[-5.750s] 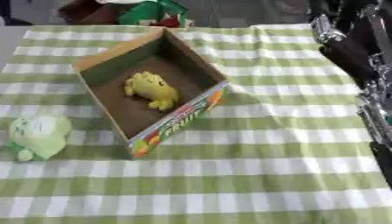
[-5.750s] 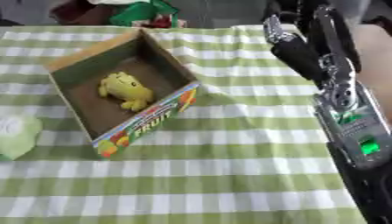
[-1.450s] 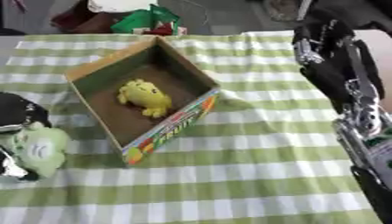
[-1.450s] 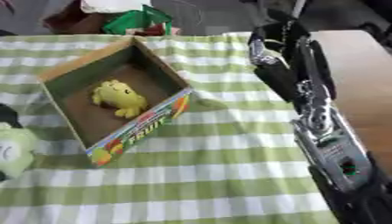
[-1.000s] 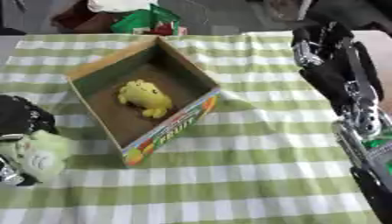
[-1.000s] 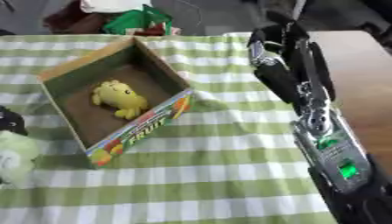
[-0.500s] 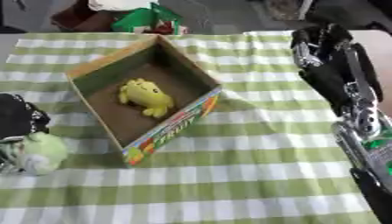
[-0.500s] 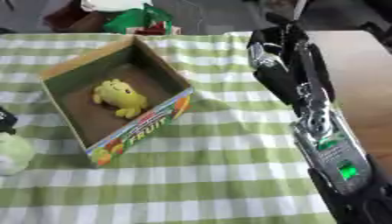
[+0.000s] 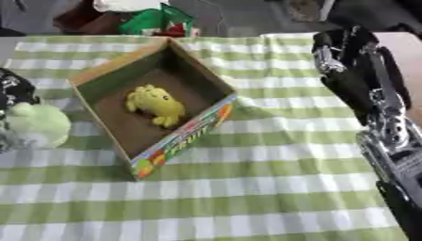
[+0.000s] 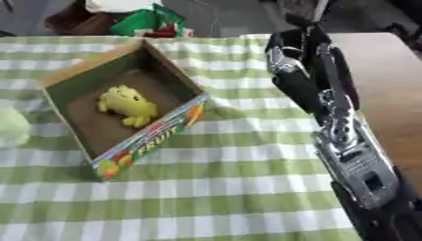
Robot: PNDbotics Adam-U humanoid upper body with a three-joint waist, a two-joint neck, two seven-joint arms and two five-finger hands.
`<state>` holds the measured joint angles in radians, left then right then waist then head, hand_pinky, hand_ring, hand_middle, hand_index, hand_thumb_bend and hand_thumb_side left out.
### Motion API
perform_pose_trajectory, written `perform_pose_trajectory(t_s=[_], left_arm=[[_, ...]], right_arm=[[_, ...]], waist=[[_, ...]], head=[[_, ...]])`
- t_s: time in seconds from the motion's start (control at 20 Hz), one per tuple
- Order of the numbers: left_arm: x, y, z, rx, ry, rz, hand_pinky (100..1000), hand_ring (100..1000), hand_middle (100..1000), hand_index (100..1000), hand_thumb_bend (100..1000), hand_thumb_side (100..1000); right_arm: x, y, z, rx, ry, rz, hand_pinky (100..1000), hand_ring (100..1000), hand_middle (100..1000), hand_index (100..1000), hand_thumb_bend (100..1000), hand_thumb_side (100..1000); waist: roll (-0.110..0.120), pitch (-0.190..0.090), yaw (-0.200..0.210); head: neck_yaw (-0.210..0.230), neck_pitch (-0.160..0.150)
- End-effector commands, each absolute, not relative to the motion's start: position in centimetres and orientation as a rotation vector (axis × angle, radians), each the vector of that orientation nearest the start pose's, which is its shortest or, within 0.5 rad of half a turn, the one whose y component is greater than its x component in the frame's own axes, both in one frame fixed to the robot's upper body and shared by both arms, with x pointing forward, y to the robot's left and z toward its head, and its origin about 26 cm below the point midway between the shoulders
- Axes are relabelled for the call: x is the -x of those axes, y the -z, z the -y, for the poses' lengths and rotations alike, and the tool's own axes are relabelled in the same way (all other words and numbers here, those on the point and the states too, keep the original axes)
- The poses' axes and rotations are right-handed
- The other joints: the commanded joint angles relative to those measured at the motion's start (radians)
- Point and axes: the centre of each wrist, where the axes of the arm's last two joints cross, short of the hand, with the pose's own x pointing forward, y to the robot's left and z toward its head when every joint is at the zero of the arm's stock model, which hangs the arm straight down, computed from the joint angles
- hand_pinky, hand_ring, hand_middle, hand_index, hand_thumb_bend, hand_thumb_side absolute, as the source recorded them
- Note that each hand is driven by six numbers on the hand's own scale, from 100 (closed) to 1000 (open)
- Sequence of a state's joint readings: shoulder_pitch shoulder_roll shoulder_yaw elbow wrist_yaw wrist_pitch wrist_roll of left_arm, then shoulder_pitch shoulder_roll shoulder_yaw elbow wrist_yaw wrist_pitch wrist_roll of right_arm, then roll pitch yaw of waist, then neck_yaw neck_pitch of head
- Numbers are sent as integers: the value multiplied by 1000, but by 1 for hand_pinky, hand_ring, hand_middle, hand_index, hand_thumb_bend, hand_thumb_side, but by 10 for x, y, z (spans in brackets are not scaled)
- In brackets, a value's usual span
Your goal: Pick up objects on the table and place them in the box.
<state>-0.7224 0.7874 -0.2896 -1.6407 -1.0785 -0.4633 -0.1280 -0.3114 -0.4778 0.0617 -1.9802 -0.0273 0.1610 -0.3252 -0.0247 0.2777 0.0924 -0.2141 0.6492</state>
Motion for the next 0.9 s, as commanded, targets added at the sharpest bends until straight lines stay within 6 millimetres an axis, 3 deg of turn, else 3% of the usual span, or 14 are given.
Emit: perform_pose_trajectory(t_s=[0.05, 0.4, 0.9], left_arm=[[-366, -305, -285, 1527, -1977, -1906, 128, 352, 302, 314, 100, 293], [-375, -328, -275, 1485, -1820, -2139, 100, 317, 263, 280, 100, 319], [-414, -348, -223, 1237, -1712, -2483, 100, 298, 258, 277, 100, 323]], right_arm=[[-299, -219, 270, 443, -193, 2196, 816, 795, 659, 891, 100, 429], [-301, -224, 268, 431, -209, 2218, 815, 796, 659, 891, 100, 431], [-302, -227, 265, 409, -226, 2228, 814, 796, 659, 890, 100, 430]], waist=[[3, -20, -3], [2, -24, -16], [3, -22, -36]], head=[[-22, 0], [-37, 3], [13, -15]])
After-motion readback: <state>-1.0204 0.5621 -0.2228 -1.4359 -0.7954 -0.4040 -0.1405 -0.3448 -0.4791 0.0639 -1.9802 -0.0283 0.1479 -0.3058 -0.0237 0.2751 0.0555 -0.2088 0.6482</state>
